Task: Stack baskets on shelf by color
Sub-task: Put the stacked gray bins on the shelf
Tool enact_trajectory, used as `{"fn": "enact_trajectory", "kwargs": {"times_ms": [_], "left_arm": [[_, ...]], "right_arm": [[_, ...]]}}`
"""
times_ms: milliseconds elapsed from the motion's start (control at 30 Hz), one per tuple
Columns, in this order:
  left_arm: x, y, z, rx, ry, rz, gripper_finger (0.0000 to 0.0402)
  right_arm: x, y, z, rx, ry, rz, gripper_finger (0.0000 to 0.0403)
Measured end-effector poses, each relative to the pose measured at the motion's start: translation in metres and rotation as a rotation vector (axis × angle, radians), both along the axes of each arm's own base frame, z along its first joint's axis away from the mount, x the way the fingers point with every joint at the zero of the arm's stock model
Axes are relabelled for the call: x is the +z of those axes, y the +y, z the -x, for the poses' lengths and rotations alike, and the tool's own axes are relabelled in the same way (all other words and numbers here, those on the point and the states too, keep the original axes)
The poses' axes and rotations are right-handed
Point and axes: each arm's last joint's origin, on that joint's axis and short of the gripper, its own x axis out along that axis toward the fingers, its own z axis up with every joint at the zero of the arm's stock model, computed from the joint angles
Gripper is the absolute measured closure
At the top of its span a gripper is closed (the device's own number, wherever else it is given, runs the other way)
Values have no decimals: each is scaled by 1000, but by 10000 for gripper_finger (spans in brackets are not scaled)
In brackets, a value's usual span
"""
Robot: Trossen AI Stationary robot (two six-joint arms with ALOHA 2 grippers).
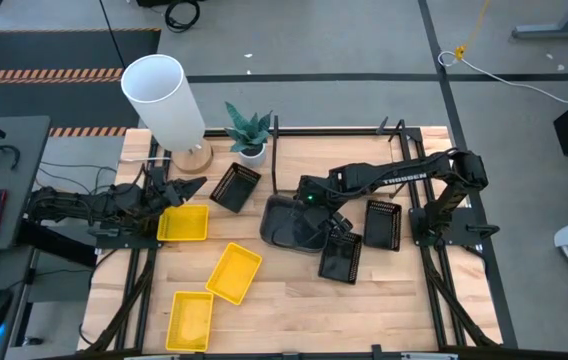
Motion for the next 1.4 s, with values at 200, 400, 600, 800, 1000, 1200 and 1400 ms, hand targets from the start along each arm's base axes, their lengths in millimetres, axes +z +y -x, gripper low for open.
{"fn": "enact_trajectory", "kwargs": {"times_ms": [200, 400, 600, 800, 1000, 1200, 1400], "left_arm": [[0, 0, 0, 0, 0, 1, 272], [0, 0, 0, 0, -2, 2, 272], [0, 0, 0, 0, -1, 1, 272], [0, 0, 0, 1, 5, -9, 272], [0, 0, 0, 1, 5, -8, 272], [0, 0, 0, 1, 4, -7, 272], [0, 0, 0, 1, 3, -6, 272]], "right_arm": [[28, -2, -3, 17, -125, 43, 194], [41, 2, 15, 91, 37, 68, 192], [31, 10, 27, 236, 167, 75, 194], [5, 16, 28, 295, 143, 66, 195], [-19, 22, 27, 395, 87, 176, 209], [-28, 21, 30, 425, 94, 203, 266], [-30, 21, 29, 437, 82, 207, 353]]}}
